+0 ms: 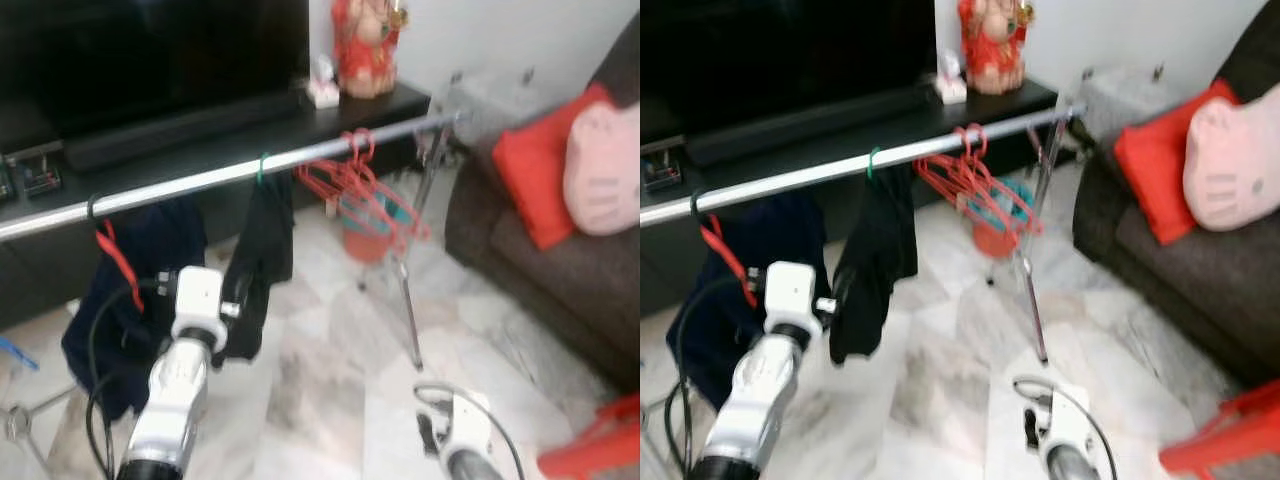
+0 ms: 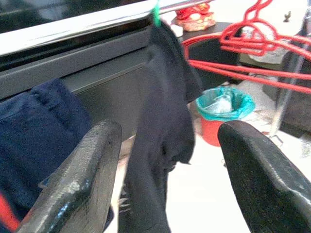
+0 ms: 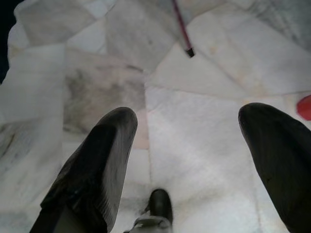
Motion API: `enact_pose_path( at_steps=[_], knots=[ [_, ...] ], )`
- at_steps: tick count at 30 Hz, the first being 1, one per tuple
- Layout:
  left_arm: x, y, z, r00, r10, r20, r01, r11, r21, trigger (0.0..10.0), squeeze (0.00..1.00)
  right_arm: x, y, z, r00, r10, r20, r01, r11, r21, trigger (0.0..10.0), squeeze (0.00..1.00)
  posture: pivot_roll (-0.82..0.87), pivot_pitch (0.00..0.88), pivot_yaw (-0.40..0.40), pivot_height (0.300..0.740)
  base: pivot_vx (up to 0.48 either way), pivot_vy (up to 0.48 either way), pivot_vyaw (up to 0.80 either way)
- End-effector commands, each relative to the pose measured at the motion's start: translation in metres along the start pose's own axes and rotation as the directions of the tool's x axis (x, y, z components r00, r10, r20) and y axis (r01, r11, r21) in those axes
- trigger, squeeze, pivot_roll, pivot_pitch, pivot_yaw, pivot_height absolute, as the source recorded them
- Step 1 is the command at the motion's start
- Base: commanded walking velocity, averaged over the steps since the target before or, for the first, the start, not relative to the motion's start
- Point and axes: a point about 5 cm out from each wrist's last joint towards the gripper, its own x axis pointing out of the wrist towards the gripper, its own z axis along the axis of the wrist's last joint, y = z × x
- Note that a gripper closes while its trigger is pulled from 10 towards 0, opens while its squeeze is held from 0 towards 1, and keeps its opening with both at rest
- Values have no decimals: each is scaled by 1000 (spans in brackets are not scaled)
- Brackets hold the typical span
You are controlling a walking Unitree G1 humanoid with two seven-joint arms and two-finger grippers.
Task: Hang hanger
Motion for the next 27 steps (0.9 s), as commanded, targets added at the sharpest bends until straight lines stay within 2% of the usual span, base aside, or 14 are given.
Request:
enact_pose_path(
  at_steps=[1, 17, 21, 27],
  knots=[
    [1, 3, 2, 1000, 1, -2, -1, 1000, -5, 10000, 0, 0, 4, 0, 1000, 8, -5, -8, 1000, 13, 10000, 0, -1, 0, -21, 740, 0, 0, -769],
    [3, -2, -1, 1000, 5, -25, -6, 999, -44, 10000, 0, 1, 4, 1, 1000, 16, -6, -16, 1000, 8, 10000, 0, 1, 0, -24, 740, 0, 0, -735],
    [3, -2, -1, 1000, 9, -29, -10, 999, -47, 10000, 0, 1, 4, 2, 1000, 17, 4, -17, 1000, 1, 10000, 0, -1, 0, -23, 740, 0, 133, 0],
    [3, -2, -1, 999, 7, -32, -9, 999, -52, 10000, 0, 1, 5, 2, 1000, 18, 12, -19, 1000, 19, 10000, 0, 0, 0, -22, 740, 0, 374, 0]
  ],
)
